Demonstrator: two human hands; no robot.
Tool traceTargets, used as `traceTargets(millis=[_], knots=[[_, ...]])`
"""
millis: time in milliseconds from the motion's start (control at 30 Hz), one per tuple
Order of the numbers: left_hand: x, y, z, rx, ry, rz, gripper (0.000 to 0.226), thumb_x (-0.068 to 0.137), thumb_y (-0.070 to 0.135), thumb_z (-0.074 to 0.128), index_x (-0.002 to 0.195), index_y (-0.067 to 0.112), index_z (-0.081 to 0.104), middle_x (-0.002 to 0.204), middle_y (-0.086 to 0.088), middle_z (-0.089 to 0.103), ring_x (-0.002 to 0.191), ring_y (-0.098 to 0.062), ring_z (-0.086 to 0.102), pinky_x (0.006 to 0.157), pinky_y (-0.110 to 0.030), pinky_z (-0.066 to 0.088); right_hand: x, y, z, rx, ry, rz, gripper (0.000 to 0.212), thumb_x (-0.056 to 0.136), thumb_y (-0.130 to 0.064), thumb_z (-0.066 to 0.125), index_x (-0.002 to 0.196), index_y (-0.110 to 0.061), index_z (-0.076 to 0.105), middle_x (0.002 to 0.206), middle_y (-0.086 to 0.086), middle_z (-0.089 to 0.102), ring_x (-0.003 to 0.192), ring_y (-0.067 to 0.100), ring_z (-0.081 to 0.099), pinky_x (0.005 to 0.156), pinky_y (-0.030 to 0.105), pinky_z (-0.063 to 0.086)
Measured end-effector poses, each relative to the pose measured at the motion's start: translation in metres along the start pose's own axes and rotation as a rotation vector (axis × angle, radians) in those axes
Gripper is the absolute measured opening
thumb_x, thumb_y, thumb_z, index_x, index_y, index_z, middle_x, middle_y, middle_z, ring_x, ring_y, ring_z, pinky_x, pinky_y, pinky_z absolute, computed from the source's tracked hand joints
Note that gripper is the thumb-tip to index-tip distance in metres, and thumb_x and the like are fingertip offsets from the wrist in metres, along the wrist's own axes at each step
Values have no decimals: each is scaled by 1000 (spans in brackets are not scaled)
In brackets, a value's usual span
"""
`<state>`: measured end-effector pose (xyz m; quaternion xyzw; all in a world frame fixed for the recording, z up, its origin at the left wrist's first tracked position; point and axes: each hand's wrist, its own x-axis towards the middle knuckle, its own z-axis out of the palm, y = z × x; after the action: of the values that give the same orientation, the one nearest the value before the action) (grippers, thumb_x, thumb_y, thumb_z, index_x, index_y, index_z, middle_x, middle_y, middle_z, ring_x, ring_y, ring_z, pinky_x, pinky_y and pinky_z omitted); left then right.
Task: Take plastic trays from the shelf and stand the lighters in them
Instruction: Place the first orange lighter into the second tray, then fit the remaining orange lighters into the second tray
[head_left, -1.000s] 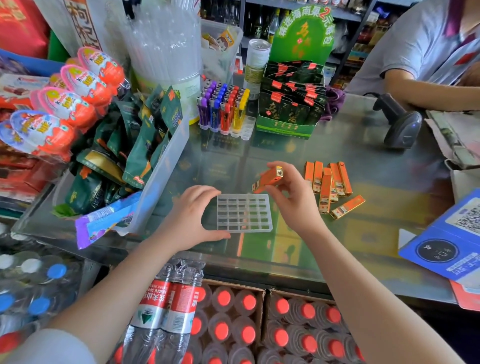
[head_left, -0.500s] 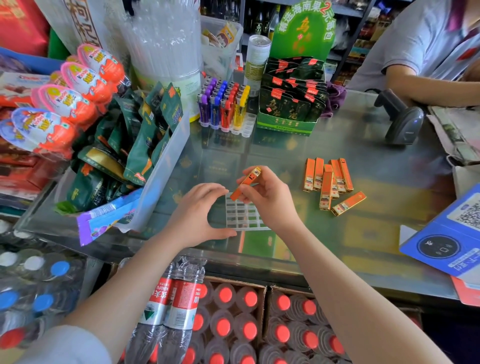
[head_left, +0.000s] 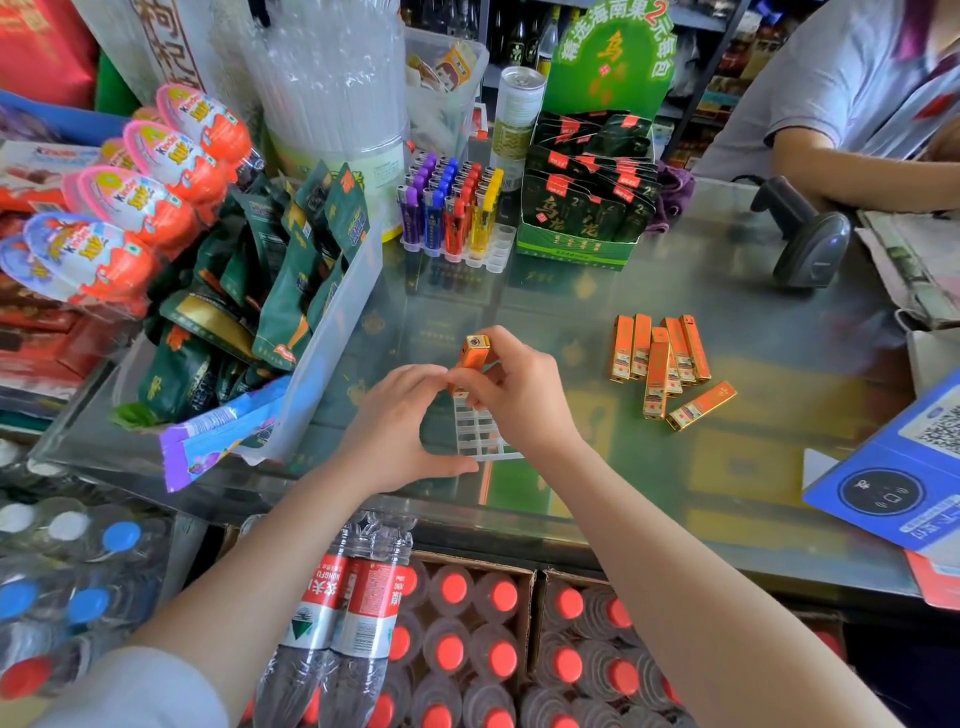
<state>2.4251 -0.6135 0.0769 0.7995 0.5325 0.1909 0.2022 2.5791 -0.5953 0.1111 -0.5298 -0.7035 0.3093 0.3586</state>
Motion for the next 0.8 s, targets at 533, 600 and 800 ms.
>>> traceTargets(millis=[533,600,800], knots=[[2,7,-2,-73,-20,-38,83,57,61,69,125,19,47,129,6,45,123,-14,32,102,-27,26,4,9,-9,-338,-132,-118,28,84,-30,63,90,-5,54,76,-8,49,63,24,50,60,36,46],[3,12,-3,-74,-36,-59,81,60,50,76,129,18,45,132,4,43,126,-15,29,106,-31,25,3,14,-11,-398,-172,-96,25,84,-31,63,93,-8,57,87,-2,58,78,26,59,65,38,50],[7,16,-2,-33,-49,-62,84,62,49,76,131,18,42,136,3,41,128,-15,31,106,-30,21,1,43,-59,-384,67,80,28,86,-27,61,108,-8,59,110,7,58,86,18,52,74,26,41]])
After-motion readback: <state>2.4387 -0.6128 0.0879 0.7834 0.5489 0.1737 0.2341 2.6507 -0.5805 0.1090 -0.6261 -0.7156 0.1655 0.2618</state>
